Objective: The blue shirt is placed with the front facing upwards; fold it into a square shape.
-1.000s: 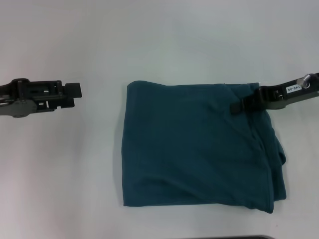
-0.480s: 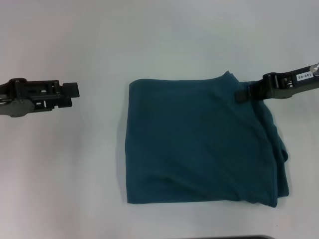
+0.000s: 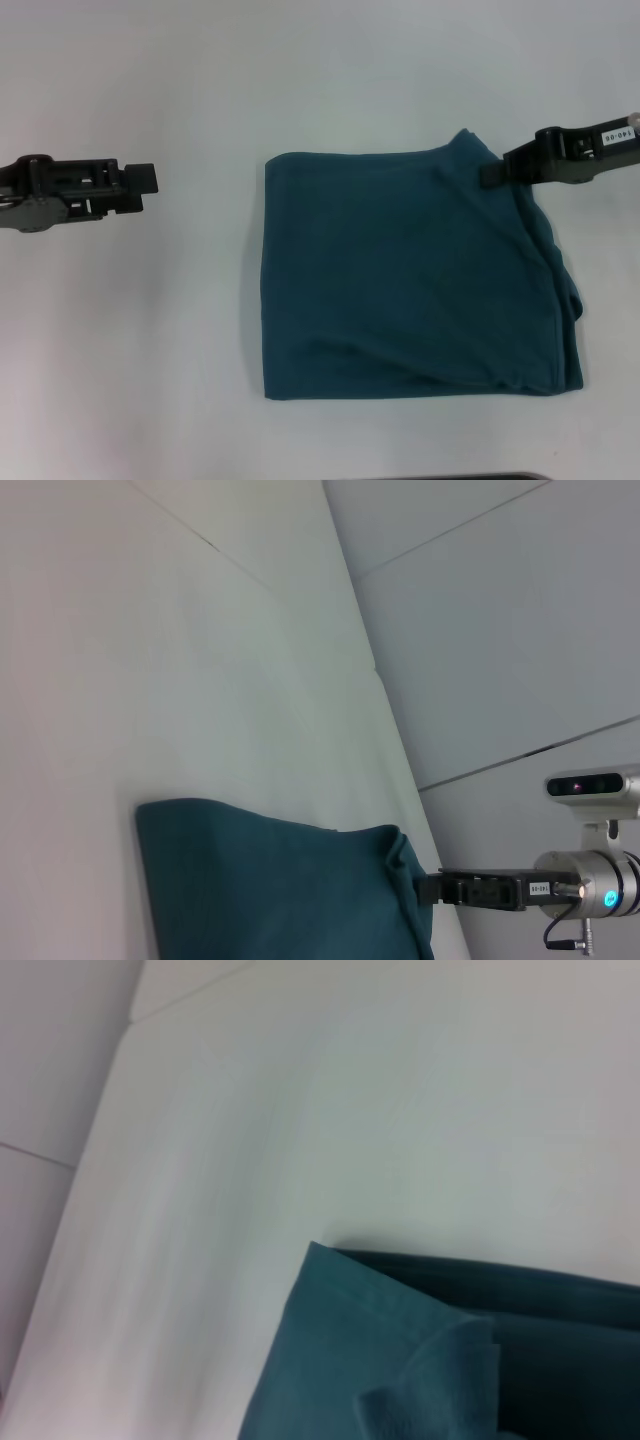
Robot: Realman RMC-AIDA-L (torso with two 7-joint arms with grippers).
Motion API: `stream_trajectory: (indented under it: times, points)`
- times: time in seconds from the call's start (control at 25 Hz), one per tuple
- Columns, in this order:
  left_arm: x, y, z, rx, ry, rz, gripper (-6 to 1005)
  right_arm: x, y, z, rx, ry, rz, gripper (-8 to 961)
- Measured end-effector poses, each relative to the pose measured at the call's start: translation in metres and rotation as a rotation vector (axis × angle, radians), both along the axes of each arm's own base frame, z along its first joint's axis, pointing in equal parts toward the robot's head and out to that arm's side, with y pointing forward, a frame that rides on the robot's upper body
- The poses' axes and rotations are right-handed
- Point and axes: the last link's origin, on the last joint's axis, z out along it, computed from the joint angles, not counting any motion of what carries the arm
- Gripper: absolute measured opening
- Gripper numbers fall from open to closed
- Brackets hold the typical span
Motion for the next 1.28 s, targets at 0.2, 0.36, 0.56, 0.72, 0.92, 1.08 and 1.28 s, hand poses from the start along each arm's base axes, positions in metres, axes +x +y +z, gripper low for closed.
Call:
stream_trajectory:
  times: [0.2,0.36,0.56,0.72,0.92,1.08,1.28]
  points:
    - [0.001,0.001,-0.001,-0.003,0.003,-0.003,579,0.005,0.0,-0.001,-0.002,-0.026,-0.014,130]
    - [0.001,0.0,-0.004,-0.012,0.001,-0.003,580,0.006,0.003,-0.001,0.01,-0.041,-0.016,137]
    - [-0.001,-0.002,-0.005,-0.013,0.0,0.004,580,0.007,0.007,-0.002,0.029,-0.052,-0.03,146]
    - [-0.001,-0.002,-0.005,-0.014,-0.001,0.003,580,0.007,0.008,-0.002,0.029,-0.054,-0.042,153]
    - [-0.001,-0.002,-0.005,-0.013,0.0,0.002,580,0.008,0.007,-0.003,0.016,-0.068,-0.038,162]
    - [-0.001,-0.002,-0.005,-0.013,0.001,0.001,580,0.014,0.008,0.006,0.033,-0.088,-0.056,187]
    - [-0.001,-0.002,-0.005,-0.013,0.0,0.0,579,0.022,0.013,0.03,0.084,-0.101,-0.087,289]
